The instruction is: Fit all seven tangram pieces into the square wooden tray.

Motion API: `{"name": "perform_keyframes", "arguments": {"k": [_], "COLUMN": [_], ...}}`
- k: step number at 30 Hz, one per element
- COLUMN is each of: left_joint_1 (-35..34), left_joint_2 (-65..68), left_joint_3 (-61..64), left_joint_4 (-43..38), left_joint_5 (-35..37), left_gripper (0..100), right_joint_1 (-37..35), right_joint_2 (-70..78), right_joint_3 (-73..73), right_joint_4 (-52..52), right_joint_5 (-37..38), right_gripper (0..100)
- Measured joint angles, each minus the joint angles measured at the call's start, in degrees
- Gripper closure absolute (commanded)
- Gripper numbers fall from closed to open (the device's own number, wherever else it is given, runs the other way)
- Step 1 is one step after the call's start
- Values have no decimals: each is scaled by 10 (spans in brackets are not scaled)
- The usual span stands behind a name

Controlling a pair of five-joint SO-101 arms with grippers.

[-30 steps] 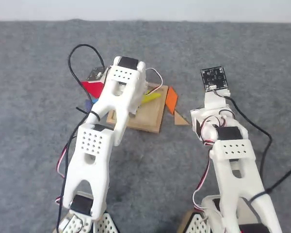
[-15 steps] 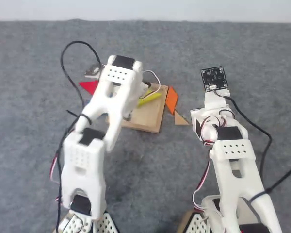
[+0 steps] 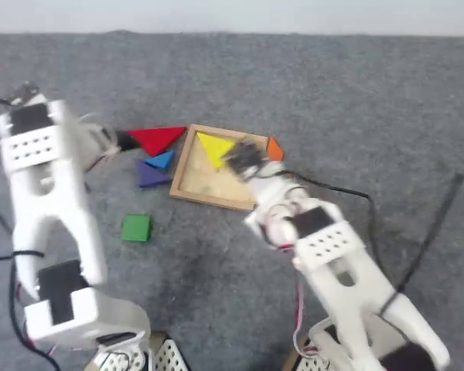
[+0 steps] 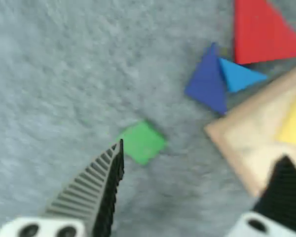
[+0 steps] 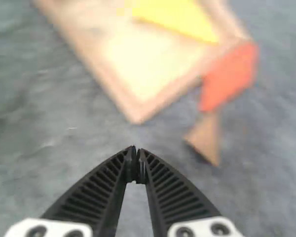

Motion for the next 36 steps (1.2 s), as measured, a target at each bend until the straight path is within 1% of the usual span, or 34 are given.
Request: {"name": "perform_keyframes", "arguments": {"k": [4, 6, 8, 10, 12, 17, 20, 22, 26, 28, 30, 36], "left_joint_1": [-43, -72, -113, -156, -182, -190, -190, -193, -194, -195, -195, -195], "left_joint_2": [6, 6, 4, 0, -14, -52, -77, -97, -128, -131, -131, -131], "left_joint_3": [40, 47, 54, 76, 120, 281, 377, 416, 442, 445, 447, 447], "left_joint_4": [-8, 8, 4, -29, -74, -224, -318, -363, -382, -385, -387, -388], "left_joint_5": [-89, -129, -168, -194, -202, -239, -251, -263, -273, -273, -273, -273], "left_gripper": [671, 710, 744, 759, 758, 758, 758, 758, 758, 758, 758, 758], "right_joint_1": [-60, -71, -74, -75, -76, -76, -75, -75, -72, -72, -77, -76], "right_joint_2": [100, 156, 214, 269, 325, 451, 499, 521, 553, 568, 585, 592], "right_joint_3": [-82, -135, -188, -239, -292, -399, -454, -486, -538, -562, -554, -557], "right_joint_4": [32, 47, 61, 72, 83, 118, 142, 164, 200, 214, 228, 258], "right_joint_5": [28, 37, 47, 62, 75, 130, 169, 199, 229, 247, 259, 287], "right_gripper": [869, 861, 859, 858, 858, 861, 863, 893, 994, 975, 964, 965]}}
